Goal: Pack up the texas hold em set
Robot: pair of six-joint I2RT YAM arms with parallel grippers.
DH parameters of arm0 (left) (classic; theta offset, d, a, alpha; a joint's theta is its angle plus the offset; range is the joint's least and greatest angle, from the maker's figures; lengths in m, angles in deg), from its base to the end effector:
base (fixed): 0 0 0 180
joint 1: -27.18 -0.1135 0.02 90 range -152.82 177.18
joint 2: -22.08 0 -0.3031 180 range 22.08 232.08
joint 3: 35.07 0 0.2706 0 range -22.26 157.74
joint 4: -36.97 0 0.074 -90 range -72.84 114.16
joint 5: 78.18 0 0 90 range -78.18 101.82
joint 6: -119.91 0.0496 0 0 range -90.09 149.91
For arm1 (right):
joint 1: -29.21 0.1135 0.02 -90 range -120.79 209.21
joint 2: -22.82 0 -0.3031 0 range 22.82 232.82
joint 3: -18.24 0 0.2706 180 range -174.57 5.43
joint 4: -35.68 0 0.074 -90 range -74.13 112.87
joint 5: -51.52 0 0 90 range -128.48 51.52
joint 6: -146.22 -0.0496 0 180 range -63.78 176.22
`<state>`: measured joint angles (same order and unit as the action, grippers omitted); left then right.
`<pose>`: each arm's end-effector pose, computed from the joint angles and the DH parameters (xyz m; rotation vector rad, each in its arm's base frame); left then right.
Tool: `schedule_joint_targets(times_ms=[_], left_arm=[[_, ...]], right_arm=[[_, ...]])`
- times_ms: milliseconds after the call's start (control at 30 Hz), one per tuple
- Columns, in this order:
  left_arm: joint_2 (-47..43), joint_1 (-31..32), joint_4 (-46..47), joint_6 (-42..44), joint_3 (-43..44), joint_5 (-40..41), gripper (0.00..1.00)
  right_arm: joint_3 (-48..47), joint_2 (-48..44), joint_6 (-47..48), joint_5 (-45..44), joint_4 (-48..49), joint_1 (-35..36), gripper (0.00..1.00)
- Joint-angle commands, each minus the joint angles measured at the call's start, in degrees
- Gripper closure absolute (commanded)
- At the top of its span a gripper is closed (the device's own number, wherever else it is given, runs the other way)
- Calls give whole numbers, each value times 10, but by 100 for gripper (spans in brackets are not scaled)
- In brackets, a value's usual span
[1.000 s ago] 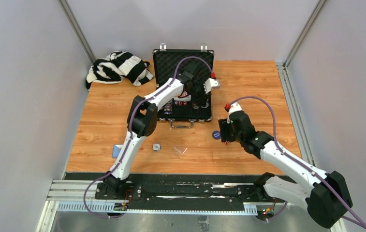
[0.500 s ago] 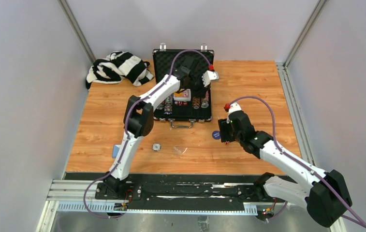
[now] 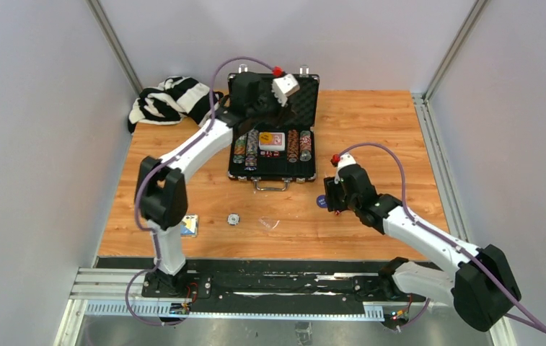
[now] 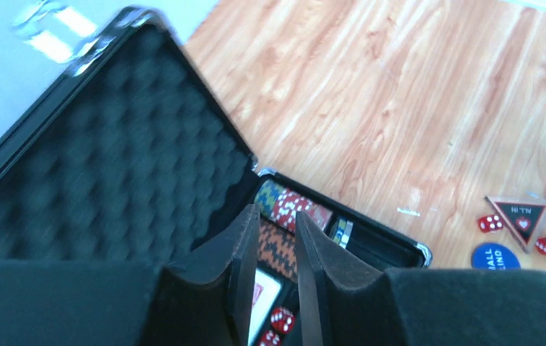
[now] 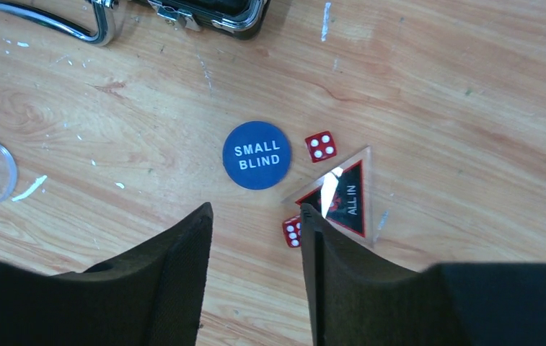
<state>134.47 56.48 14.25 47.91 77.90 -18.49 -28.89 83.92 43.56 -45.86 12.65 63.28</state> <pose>0.4362 -0.2735 0.3525 1.0932 1.6221 -0.6462 0.1978 0.1261 0.2394 -0.3433 2.2012 0.3085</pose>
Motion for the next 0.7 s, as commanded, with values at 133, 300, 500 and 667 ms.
schedule_joint_targets(times_ms=[133, 300, 500, 667], left_arm=[[-201, -16, 267, -198, -324, 176, 63], [-326, -16, 332, -278, -498, 234, 62], [-456, -4, 375, -296, -673, 351, 63], [-570, -4, 374, -281, -771, 384, 64]], right_arm=[[-86, 99, -27, 12, 55, -8, 88], [-215, 230, -35, 25, 58, -22, 99], [-341, 375, -60, 77, 27, -58, 99], [-420, 453, -52, 102, -27, -68, 99]])
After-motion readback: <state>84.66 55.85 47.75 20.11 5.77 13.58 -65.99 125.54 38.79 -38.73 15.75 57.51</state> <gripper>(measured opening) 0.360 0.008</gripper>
